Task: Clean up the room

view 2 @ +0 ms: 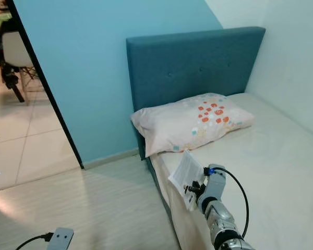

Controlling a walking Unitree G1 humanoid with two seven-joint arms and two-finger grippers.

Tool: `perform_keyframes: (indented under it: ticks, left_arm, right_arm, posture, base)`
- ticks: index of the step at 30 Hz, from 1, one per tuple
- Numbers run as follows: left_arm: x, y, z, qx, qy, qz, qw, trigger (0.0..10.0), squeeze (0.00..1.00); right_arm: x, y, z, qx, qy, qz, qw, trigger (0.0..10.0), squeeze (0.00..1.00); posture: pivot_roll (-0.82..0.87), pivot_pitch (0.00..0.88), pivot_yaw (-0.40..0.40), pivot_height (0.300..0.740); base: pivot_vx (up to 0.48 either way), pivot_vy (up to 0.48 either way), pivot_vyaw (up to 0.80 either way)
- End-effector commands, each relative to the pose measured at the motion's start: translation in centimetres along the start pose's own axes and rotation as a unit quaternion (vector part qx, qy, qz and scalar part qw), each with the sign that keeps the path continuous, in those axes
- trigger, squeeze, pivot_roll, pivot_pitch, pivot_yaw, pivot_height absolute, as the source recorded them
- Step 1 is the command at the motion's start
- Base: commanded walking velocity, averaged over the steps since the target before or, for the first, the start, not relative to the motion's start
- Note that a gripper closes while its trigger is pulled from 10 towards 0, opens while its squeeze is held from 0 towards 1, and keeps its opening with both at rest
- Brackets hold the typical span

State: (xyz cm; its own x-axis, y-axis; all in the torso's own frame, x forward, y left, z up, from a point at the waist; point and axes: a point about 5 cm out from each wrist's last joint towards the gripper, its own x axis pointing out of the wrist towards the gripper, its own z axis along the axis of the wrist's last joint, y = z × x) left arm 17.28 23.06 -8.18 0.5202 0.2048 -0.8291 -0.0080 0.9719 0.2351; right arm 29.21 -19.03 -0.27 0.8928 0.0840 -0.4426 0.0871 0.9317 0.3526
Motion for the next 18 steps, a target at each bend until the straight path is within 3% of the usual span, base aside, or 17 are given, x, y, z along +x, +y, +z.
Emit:
perform_keyframes:
  ticks: [1, 12, 18]
  left_arm:
    - [0.0, -0.3, 0.0, -0.001, 0.005, -0.001, 1.000, 10.0, 0.00]
    - [0.0, -0.5, -0.3, -0.009, 0.013, -0.001, 1.000, 10.0, 0.00]
    - [0.0, -0.4, -0.5, -0.007, 0.016, 0.003, 1.000, 10.0, 0.00]
  right_arm:
    - [0.3, 0.3, 0.7, 0.025, -0.012, 0.010, 1.000, 10.0, 0.00]
    - [0.5, 1.7, 0.7, 0.002, -0.012, 0.056, 0.998, 10.0, 0.00]
    - [0.6, 2.4, 0.8, -0.026, -0.019, 0.079, 0.996, 10.0, 0.00]
  posture:
    - [0.07, 0.006, -0.015, 0.740]
    - [0.07, 0.009, -0.021, 0.740]
    - [0.07, 0.010, -0.021, 0.740]
  base:
    - [0.000, 0.000, 0.00]
    - [0.000, 0.000, 0.00]
    - [0.000, 0.476, 0.00]
